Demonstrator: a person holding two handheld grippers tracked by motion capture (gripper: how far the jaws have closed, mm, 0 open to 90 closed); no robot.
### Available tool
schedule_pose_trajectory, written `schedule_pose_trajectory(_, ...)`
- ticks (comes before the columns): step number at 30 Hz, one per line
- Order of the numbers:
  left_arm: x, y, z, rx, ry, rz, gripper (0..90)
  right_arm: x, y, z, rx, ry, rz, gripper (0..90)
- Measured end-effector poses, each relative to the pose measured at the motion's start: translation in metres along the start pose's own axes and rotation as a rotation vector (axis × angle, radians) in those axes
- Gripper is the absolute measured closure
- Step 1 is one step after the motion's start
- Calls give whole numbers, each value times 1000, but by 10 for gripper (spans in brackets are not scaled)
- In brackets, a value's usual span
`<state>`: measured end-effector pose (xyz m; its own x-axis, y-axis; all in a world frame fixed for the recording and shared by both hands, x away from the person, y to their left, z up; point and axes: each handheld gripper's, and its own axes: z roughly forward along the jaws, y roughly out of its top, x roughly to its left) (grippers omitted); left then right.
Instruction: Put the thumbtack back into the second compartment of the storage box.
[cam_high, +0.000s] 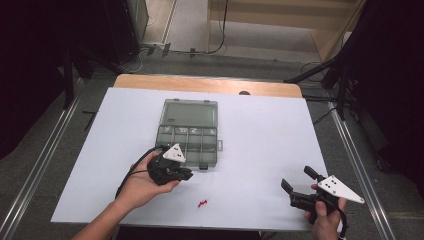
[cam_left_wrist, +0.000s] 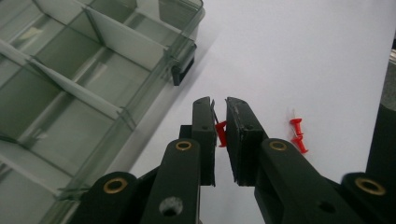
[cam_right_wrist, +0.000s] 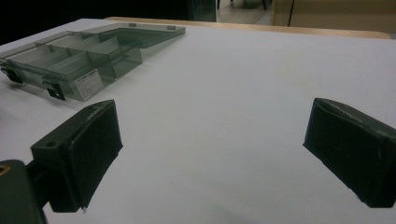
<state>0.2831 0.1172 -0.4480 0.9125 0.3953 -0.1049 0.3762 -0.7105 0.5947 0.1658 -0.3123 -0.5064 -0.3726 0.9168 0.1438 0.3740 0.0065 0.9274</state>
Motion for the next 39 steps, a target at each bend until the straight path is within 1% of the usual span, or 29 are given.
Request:
schedule_pose_trajectory(1, 2, 1, -1, 1, 1, 4, 823, 0, 0, 0, -1, 1, 1, 39)
schedule_pose_trajectory(11, 13, 6, -10, -21, 26, -8, 823, 0, 0, 0, 0, 2, 0, 39)
schedule_pose_trajectory(17, 23, 8, -17, -30, 42, -22, 823, 0, 0, 0, 0, 2, -1, 39)
schedule_pose_trajectory(22, 32, 10, -21, -27, 56, -27, 823, 0, 0, 1, -2, 4, -4, 39)
schedule_pose_trajectory(23, 34, 11, -22, -26, 58, -30, 823, 0, 0, 1, -2, 3, -3, 39)
schedule_pose_trajectory(26, 40, 12, -24, -39, 46, -51, 823, 0, 0, 1, -1, 3, -3, 39)
schedule_pose_trajectory(30, 46, 15, -28, -45, 63, -58, 823, 0, 0, 0, 2, -1, -3, 39)
schedule_pose_trajectory(32, 49, 17, -29, -47, 64, -64, 823, 0, 0, 0, 3, -1, -3, 40)
schedule_pose_trajectory(34, 52, 19, -29, -46, 75, -62, 823, 0, 0, 0, 2, -1, -3, 40)
schedule_pose_trajectory(37, 56, 22, -28, -49, 85, -72, 823, 0, 0, 0, 3, -1, -5, 40)
schedule_pose_trajectory(39, 60, 23, -27, -41, 87, -65, 823, 0, 0, 0, 2, 0, -3, 40)
